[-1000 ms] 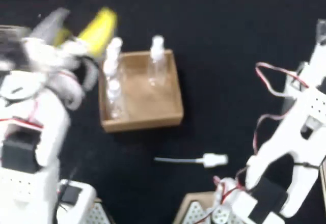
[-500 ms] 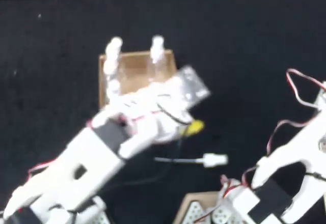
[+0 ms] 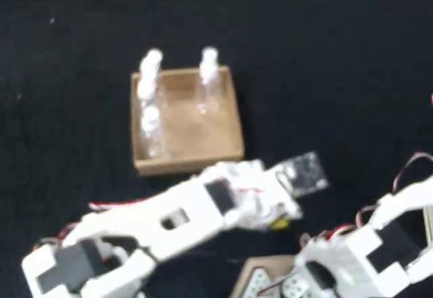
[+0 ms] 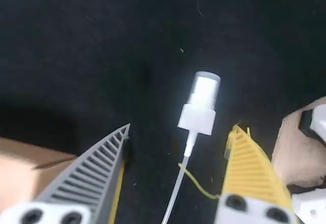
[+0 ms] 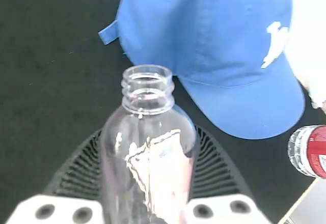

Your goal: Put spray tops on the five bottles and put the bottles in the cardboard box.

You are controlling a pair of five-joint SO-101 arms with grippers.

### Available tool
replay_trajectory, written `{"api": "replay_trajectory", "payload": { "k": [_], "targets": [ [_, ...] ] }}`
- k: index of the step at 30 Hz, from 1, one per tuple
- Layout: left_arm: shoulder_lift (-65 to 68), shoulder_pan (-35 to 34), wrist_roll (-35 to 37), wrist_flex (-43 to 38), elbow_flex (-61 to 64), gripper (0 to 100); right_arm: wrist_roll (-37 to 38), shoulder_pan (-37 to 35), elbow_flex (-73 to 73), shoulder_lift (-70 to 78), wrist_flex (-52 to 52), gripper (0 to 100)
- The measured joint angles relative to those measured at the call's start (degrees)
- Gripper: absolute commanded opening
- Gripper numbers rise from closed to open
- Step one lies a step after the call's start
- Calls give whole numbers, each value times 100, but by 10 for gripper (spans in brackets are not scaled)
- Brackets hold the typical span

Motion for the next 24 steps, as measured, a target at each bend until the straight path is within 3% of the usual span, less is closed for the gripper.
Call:
{"api": "replay_trajectory", "payload": {
  "k": [11,24],
  "targets": [
    [1521,220,0,-70,-949,274,202,62,-132,448,0,11],
    [3042,404,18,2338,-3508,273,211,62,-132,492,0,11]
  ]
}}
